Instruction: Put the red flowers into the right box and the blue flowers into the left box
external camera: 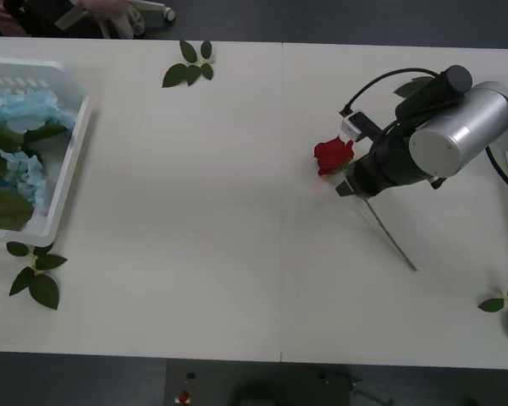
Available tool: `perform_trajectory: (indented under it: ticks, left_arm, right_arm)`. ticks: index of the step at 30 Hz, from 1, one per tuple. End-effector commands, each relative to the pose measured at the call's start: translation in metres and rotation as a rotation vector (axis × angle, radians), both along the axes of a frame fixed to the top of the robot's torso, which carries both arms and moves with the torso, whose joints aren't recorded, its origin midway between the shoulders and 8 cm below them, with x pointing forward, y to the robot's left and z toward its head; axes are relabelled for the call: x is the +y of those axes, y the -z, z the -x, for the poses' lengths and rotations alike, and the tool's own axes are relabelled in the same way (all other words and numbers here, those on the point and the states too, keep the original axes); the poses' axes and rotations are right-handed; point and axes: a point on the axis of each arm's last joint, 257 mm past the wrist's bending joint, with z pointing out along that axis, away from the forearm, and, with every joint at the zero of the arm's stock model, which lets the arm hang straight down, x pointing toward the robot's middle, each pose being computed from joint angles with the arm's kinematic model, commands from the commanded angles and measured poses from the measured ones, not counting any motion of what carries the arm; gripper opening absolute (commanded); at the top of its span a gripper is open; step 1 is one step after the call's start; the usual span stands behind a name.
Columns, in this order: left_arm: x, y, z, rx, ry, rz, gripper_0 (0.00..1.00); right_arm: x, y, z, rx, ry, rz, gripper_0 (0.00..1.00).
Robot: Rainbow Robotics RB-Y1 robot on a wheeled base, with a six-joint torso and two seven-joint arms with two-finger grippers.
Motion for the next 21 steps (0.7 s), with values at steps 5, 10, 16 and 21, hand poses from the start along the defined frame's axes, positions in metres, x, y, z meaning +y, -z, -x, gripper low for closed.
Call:
perform_trajectory:
  ticks: [5,10,16,21]
  left_arm:
    - [-0.096,-0.112,-0.029,-0.379,0.226,0.017,0.85]
    - [-0.202,-0.059,-0.052,-0.485,0.278,0.068,0.99]
    - [-0.293,-0.006,-0.053,-0.562,0.307,0.059,1.0]
    - [-0.333,0.002,-0.044,-0.61,0.366,0.035,1.0]
  right_arm:
    - [0.001,0.017,-0.013,-0.018,0.04,0.061,1.0]
    - [0.001,0.026,-0.015,-0.015,0.055,0.079,0.85]
    - [0.0,0.034,-0.018,-0.01,0.073,0.085,0.22]
    - [0.001,0.035,-0.022,-0.019,0.079,0.073,0.0]
